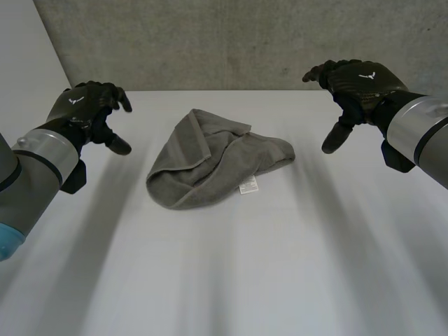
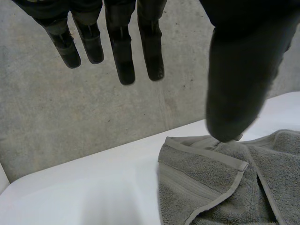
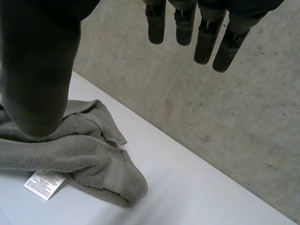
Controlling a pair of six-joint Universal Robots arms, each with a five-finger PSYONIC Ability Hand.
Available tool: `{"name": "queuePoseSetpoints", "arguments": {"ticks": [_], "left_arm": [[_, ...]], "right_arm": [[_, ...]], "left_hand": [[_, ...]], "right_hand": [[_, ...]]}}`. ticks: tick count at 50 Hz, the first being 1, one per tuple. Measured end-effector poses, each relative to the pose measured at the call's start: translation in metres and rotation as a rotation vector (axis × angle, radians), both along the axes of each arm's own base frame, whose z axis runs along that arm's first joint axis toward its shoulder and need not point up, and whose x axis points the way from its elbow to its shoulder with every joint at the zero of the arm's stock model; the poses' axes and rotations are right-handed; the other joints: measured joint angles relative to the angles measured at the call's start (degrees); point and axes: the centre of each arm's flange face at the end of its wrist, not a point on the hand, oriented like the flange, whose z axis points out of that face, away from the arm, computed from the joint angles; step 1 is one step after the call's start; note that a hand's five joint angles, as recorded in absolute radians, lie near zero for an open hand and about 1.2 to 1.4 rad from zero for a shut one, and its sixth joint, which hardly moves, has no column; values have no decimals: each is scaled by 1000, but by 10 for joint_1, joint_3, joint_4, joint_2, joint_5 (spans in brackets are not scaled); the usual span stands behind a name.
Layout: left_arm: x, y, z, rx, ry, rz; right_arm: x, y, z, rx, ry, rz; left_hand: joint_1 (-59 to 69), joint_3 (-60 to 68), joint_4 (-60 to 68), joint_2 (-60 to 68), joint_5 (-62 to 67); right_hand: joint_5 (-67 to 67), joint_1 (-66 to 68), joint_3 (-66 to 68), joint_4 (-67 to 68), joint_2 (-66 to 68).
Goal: Fold the towel.
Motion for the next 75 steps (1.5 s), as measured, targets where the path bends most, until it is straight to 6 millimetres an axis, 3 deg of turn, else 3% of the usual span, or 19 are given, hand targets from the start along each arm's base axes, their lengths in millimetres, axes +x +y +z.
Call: {"name": "queuePoseSetpoints", "arguments": {"ticks": [6,16,30,40,45,51,53,58,60,63,68,75], "left_arm": [[0,0,0,1,0,0],[0,-1,-1,4,-1,2],[-1,-5,-17,44,-16,2],[-2,-8,-29,71,-27,0],[-3,-8,-32,71,-30,-3],[-4,-9,-34,73,-31,-4],[-4,-9,-34,74,-32,-5],[-5,-8,-34,75,-32,-7],[-5,-7,-35,76,-33,-10],[-7,-5,-35,79,-34,-15],[-12,1,-38,88,-38,-35],[-29,16,-47,114,-50,-101]], "right_arm": [[3,1,-5,5,19,31],[23,-9,-30,27,37,155],[97,-70,-110,-2,14,276],[119,-75,-163,74,35,302],[118,-74,-183,135,61,276],[116,-76,-176,130,52,248],[116,-76,-159,108,15,238],[111,-73,-110,39,-94,221],[104,-64,-83,0,-148,218],[95,-48,-64,-18,-179,220],[73,-19,-63,18,-156,209],[23,20,-92,112,-12,143]], "left_hand": [[-129,0,0,-146,-155],[-141,0,0,-155,-165],[-141,0,0,-156,-165],[-141,0,0,-156,-165],[-141,0,0,-157,-165],[-141,0,0,-157,-165],[-141,0,0,-157,-165],[-141,0,0,-157,-165],[-141,0,0,-157,-165],[-141,0,0,-157,-165],[-141,0,0,-157,-165],[-141,0,0,-157,-165]], "right_hand": [[0,0,0,0,0],[0,0,0,0,0],[0,0,0,0,0],[19,21,0,0,6],[215,212,0,0,209],[510,507,0,0,511],[610,595,0,0,589],[625,604,0,0,590],[625,604,0,0,590],[625,604,0,0,591],[625,604,0,0,593],[625,604,0,0,593]]}}
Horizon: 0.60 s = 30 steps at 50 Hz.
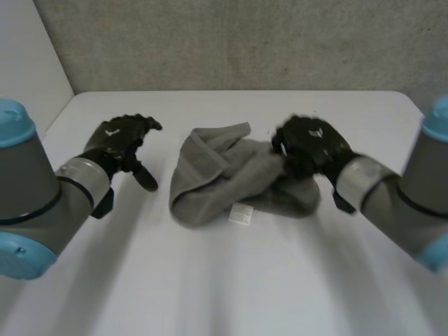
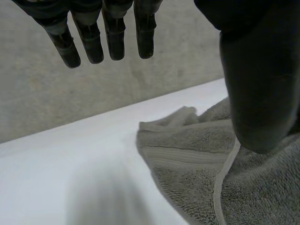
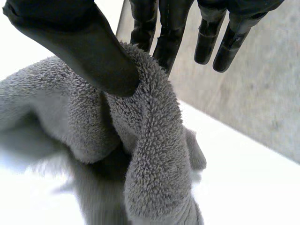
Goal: Fold the towel.
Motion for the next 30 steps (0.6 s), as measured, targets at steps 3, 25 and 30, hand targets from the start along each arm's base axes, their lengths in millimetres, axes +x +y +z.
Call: {"name": "queuePoseSetpoints", "arguments": {"ticks": [3,25,30], "left_arm": [[-9,9,-7,20,-10,-46],[-43,49,-52,68,-183,-281],[-48,51,-62,88,-188,-294]], "right_arm": [[-16,18,-9,6,76,-4],[-22,22,22,-55,207,55],[-12,8,17,-14,208,100]], "left_hand": [[0,0,0,0,0],[0,0,0,0,0],[0,0,0,0,0]], "right_hand": [[-2,0,0,0,0],[-626,-603,0,0,-595],[-626,-603,0,0,-595]]}}
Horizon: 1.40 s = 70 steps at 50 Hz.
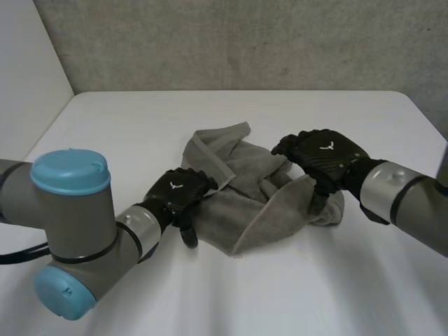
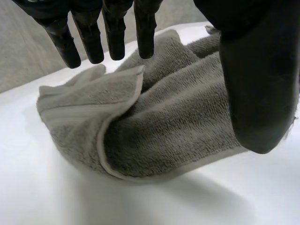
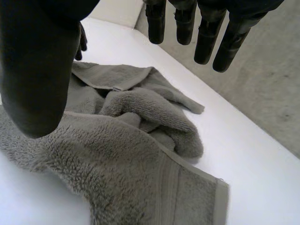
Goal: Fold the towel.
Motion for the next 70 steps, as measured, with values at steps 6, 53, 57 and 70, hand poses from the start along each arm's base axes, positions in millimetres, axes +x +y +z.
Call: {"name": "queuePoseSetpoints", "arguments": {"ticks": [6,53,57,70], "left_arm": [[-6,-2,-12,16,-8,-12],[-16,-17,-33,-268,-289,-213],[-18,-12,-29,-276,-271,-256],[-25,-18,-29,-310,-242,-275]], "right_arm": [[13,-16,-18,99,12,57],[-49,-54,-38,197,-37,-139],[-52,-59,-40,194,-40,-154],[-53,-60,-41,205,-54,-166]], "left_hand": [[0,0,0,0,0],[-5,0,0,-1,2],[-5,0,0,-1,7],[24,0,0,49,74]], "right_hand": [[0,0,0,0,0],[623,618,0,0,596],[624,618,0,0,596],[625,618,0,0,596]]}}
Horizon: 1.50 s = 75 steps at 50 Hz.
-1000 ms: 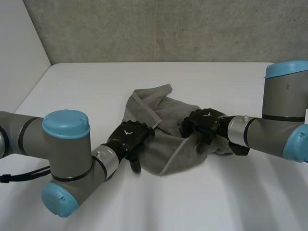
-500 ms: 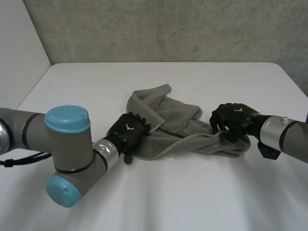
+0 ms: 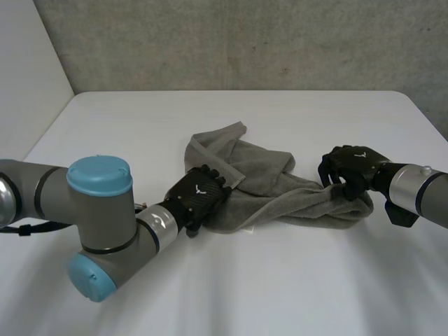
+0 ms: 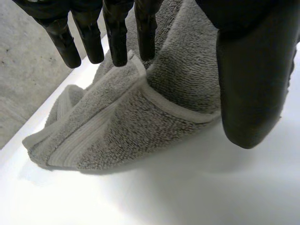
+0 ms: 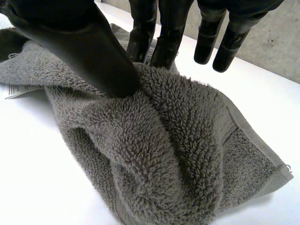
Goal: Fold the towel.
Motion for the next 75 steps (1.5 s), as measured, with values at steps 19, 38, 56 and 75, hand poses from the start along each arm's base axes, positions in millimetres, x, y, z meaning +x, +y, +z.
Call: {"name": "queuePoseSetpoints", "arguments": {"ticks": [19,38,56,75], "left_arm": [[-10,-16,-17,-130,-76,-109],[1,-36,-11,-163,-78,-60],[6,-49,-8,-170,-69,-26],[38,-118,261,-680,555,303]], "right_arm": [[-7,-8,6,-12,-8,-36],[-19,-20,22,-23,-68,-96],[-9,-14,7,9,-45,-49],[41,-33,248,-905,-398,-38]], "left_hand": [[312,0,0,326,318],[155,0,0,148,128],[533,0,0,540,543],[538,0,0,544,547]], "right_hand": [[1,2,0,0,9],[7,8,0,0,11],[7,8,0,0,11],[7,10,0,0,19]]}}
